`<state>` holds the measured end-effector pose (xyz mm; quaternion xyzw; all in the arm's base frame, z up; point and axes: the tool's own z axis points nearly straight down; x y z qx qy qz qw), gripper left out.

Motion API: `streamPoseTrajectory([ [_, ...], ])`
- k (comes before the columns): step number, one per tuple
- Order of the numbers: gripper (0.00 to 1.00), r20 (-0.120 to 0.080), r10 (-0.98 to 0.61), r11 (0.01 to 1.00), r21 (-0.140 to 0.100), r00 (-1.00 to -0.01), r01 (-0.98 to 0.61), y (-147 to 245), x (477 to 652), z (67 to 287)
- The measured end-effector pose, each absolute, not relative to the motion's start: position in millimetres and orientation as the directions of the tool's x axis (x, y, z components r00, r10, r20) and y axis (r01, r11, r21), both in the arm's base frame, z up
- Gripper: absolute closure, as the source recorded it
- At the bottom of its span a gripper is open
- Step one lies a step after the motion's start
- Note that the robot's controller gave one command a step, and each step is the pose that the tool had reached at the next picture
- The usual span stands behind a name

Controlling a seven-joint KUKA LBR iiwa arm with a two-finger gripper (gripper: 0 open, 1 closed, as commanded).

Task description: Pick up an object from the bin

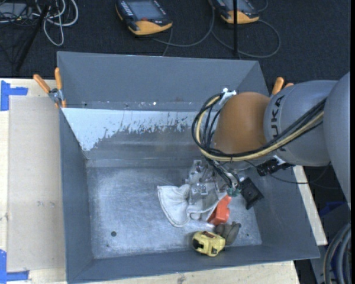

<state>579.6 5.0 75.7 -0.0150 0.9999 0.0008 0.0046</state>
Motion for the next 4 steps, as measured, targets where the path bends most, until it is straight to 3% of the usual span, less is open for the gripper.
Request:
streamPoseTrajectory([
  [1,1.00,-0.009,-0.030,1.000,0.001,-1.000,-0.030,5.1,579.6,75.7],
  [2,1.00,-0.006,-0.431,0.903,-0.002,-0.903,-0.431,16.2,592.3,195.1],
  [3,1.00,-0.002,-0.428,0.904,0.001,-0.904,-0.428,15.5,591.3,192.6],
  [4,1.00,0.002,-0.436,0.900,0.003,-0.900,-0.436,8.3,588.4,219.8],
])
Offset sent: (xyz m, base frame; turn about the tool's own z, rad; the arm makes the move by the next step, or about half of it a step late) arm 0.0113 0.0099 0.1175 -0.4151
